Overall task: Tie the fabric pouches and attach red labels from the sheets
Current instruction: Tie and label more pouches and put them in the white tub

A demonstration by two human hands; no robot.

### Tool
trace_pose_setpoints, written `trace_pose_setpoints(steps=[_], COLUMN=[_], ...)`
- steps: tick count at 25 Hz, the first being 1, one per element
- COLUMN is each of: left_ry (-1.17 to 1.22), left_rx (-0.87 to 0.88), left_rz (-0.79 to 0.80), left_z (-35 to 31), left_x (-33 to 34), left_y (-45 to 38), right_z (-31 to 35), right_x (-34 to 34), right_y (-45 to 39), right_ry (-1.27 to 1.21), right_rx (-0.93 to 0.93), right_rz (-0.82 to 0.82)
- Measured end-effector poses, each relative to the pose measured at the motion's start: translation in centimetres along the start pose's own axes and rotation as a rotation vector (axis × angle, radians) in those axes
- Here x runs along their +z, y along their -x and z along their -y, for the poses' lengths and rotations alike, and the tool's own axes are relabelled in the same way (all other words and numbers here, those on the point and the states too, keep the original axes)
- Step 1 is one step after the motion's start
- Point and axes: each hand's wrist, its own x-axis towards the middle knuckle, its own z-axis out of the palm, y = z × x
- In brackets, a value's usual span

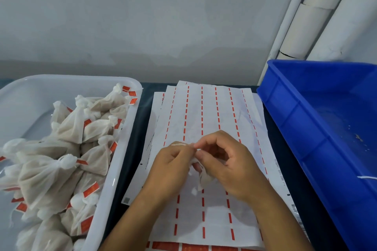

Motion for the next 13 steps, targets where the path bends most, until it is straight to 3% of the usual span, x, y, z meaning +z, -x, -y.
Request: trace_pose_setpoints(steps=[13], left_ry=[0.131], left_rx=[-0.124], left_rz=[-0.062], left_z=[0.16], left_x=[0.01], left_y=[-0.47], right_z=[0.49], right_x=[-0.12], right_y=[-0.04], right_ry=[0.131], right_rx=[-0.002], right_rz=[0.052])
